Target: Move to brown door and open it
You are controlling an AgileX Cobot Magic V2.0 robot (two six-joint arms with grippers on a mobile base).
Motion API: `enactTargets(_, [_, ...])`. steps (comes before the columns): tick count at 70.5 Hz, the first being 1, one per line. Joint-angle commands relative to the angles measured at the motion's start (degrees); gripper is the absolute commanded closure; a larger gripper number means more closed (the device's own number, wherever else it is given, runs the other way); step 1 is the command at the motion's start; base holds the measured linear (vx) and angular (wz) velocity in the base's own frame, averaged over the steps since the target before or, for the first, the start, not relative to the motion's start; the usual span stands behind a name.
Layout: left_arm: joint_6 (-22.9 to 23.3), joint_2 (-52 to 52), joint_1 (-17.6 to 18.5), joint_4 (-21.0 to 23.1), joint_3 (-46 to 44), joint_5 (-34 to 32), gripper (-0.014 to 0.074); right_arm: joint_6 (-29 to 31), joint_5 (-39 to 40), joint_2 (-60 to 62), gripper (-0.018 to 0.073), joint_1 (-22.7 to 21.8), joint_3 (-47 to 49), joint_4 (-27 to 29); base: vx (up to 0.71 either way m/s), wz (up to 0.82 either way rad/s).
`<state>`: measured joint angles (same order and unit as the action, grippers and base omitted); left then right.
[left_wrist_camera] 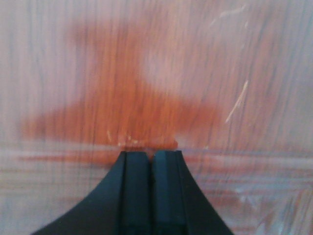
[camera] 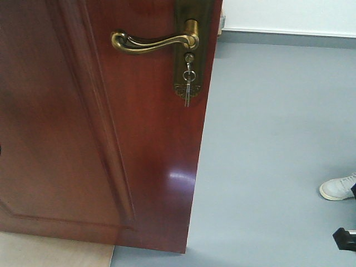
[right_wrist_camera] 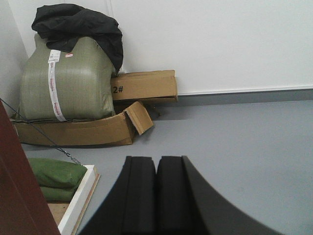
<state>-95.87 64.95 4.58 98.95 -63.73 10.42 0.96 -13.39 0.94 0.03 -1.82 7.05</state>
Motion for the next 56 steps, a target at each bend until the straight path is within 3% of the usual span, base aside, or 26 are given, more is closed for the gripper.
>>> enactTargets(1, [0.1,-0.9,0.3,-0.2,-1.6,-0.1,0.0586,0.5,4.5,0.5,0.0559,0.1,-0.1,-0.3,0.0,0.0])
enactTargets(4, [2.0,-0.9,0.3,-4.2,-1.9,0.0,0.0586,0.5,4.5,0.5,0.0559,0.1,-0.1,-0.3,0.0,0.0])
enactTargets(9, [10.3,-0.9,0.3,-12.0,-3.0,-0.1,0.0586,0.5,4.5,0.5,0.0559,0.1,-0.1,-0.3,0.0,0.0])
enactTargets(15, [25.0,-0.9,0.3,-24.4,-4.9,-0.9,0.0586,0.5,4.5,0.5,0.0559,0.1,-0.1,-0.3,0.0,0.0])
enactTargets(21, [40.6,-0.9,0.3,-39.7,-6.5,-1.8,0.0586,0.5,4.5,0.5,0.0559,0.1,-0.1,-0.3,0.0,0.0])
enactTargets(22, [48.9,-0.9,0.3,-48.1,-7.1,-1.8,0.0586,0.5,4.5,0.5,0.0559,0.1,-0.1,-0.3,0.0,0.0])
enactTargets(28, [65.7,-0.9,0.3,-64.8,-7.6,-1.8,0.0586,0.5,4.5,0.5,0.0559,0.1,-0.1,-0.3,0.0,0.0])
enactTargets(32, [75.2,-0.9,0.3,-74.2,-7.6,-1.8,0.0586,0.5,4.5,0.5,0.0559,0.1,-0.1,-0.3,0.0,0.0])
enactTargets(37, [84.5,-0.8,0.3,-82.9,-7.6,-1.8,0.0586,0.5,4.5,0.5,0.0559,0.1,-0.1,-0.3,0.0,0.0])
enactTargets(45, [92.9,-0.8,0.3,-93.5,-7.6,-2.8,0.0586,0.5,4.5,0.5,0.0559,0.1,-0.1,-0.3,0.0,0.0])
enactTargets(56, [94.0,-0.8,0.3,-94.6,-7.6,-5.8,0.0586,0.5,4.5,0.5,0.0559,0.1,-0.1,-0.3,0.0,0.0])
